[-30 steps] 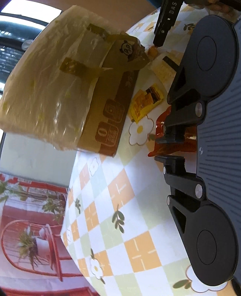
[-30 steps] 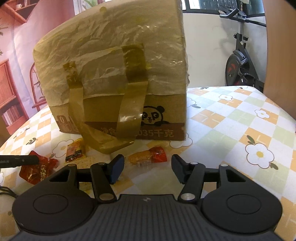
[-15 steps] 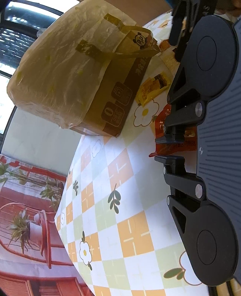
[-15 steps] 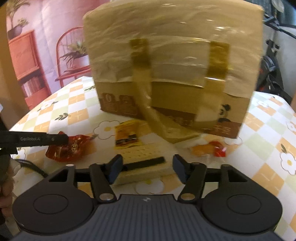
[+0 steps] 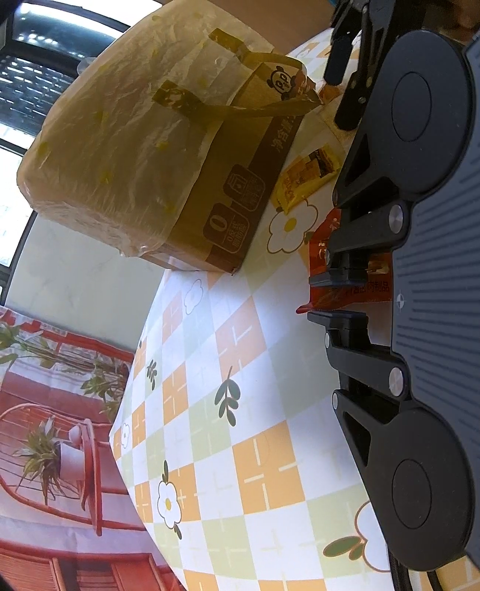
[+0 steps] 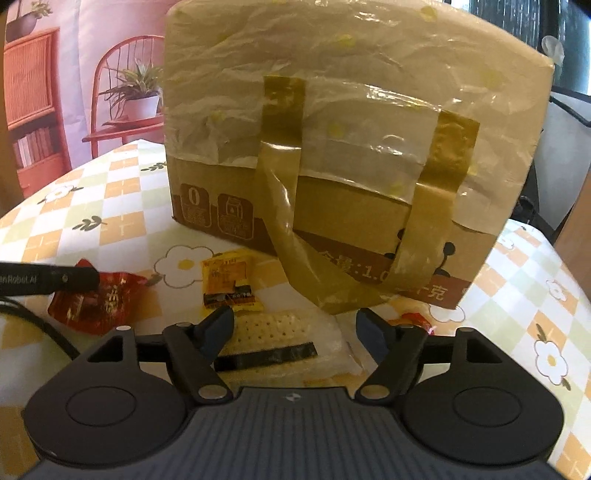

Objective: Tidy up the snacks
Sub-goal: 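Grasp the red candy bag with the left tool, then grasp the cracker pack with the right tool while the left tool holds the red bag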

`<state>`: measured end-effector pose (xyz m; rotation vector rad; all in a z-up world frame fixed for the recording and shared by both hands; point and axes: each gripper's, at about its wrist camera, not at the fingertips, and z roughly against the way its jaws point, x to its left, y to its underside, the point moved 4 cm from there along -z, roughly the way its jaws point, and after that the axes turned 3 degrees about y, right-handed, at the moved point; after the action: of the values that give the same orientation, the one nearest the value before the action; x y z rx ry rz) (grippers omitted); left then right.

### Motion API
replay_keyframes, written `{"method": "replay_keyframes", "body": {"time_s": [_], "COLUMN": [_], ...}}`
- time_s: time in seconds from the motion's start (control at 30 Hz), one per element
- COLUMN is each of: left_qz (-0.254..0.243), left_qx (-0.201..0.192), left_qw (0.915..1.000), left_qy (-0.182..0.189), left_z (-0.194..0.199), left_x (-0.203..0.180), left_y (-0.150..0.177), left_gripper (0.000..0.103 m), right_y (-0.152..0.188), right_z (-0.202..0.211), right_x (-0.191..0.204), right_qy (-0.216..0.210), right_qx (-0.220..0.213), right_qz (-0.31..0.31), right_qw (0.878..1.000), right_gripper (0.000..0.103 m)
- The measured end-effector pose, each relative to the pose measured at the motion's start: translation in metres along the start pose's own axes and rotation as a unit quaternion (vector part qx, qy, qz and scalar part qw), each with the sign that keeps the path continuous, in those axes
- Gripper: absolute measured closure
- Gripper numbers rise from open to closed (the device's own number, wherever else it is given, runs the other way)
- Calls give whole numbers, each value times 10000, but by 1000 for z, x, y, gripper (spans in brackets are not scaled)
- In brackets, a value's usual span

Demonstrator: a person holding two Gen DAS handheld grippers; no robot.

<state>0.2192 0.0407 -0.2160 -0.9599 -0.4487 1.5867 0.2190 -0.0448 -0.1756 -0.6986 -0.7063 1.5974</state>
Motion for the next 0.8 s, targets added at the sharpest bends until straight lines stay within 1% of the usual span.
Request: {"method": "replay_keyframes", "body": {"time_s": [0.17,0.3,0.5,0.63,0.8], "left_qz": [7,-1,36,43,34], "left_qx": [0,-6,-3,-2,-13], "left_qw": [10000,10000,10000,10000,10000], "left_qy": [6,-2,27,29,17], "left_z": [0,2,3,3,3], "left_x": [1,2,4,4,3], "left_y": [0,0,0,0,0], "left_gripper": [90,90,90,90,90], "right_y": [7,8,9,11,8], "right_z": [7,11,20,21,14], "right_x": [-9,-14,-11,-10,-17], "right_qy": [-18,-12,-199,-281,-380], "right_qx": [26,65,21,187,461], "right_qz": [-178,-353,-465,-687,-1246], "right_qw": [9998,9994,9987,9971,9904], "right_gripper": [24,24,24,24,24]}}
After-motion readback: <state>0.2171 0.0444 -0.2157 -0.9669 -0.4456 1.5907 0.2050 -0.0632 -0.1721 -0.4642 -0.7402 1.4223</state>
